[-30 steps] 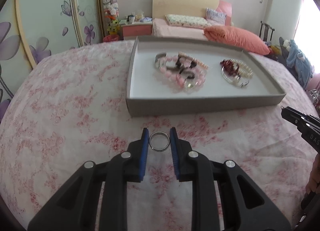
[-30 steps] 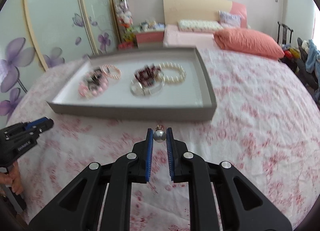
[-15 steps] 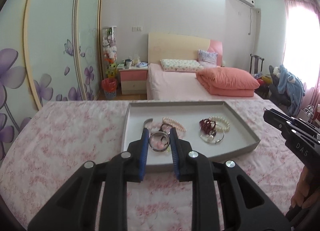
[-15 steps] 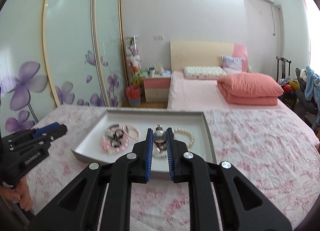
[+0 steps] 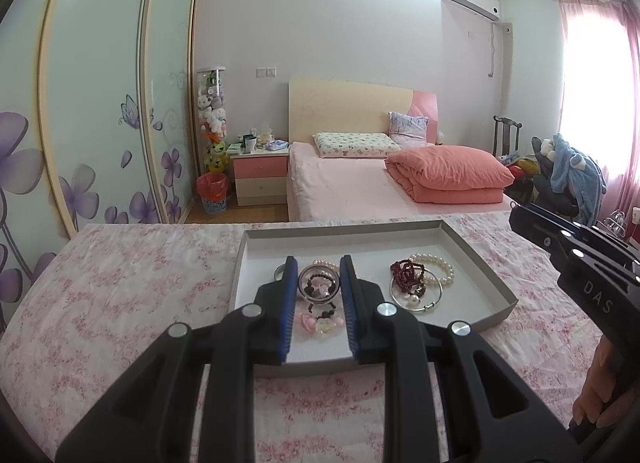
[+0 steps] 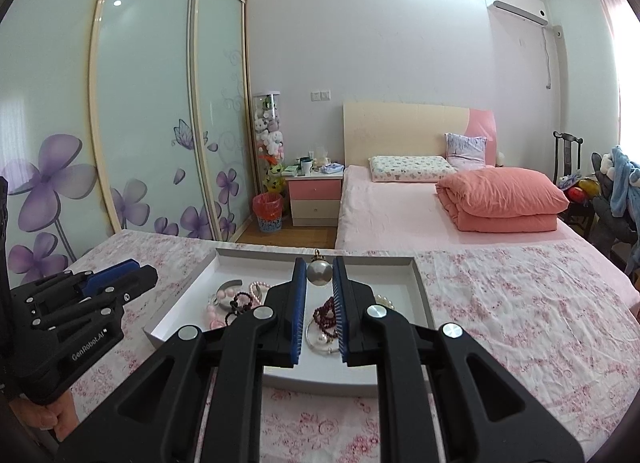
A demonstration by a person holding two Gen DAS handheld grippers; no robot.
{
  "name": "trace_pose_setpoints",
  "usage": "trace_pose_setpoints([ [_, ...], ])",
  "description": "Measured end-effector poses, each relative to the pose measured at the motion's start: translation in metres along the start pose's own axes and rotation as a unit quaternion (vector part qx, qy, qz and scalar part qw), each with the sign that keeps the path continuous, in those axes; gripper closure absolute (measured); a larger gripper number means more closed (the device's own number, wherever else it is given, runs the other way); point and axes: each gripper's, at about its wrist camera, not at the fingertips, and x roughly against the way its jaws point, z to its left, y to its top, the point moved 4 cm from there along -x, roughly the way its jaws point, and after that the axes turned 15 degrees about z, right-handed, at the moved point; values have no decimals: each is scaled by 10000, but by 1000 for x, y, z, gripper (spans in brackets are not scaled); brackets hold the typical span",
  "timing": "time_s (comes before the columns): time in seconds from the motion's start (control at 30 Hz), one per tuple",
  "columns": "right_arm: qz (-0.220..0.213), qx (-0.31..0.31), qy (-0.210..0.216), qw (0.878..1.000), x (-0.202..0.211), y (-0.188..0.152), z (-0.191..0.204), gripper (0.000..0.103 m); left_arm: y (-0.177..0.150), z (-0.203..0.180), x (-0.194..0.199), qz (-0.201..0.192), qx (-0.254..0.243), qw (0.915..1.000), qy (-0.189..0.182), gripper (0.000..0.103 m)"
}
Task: Organize jewelry
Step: 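Put pearl earring in tray with right tool while left tool places silver ring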
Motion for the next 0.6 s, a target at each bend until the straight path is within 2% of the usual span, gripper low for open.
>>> trace_pose_setpoints([
  [0.33,-61,-28,-71,10000,-13,11,-2,89,11,-1,-13,-9,-39,10000,-15,81],
  [0.6,171,-219,-9,9996,-45,19,-11,89,23,-4,-35,31,-69,10000,-21,81],
])
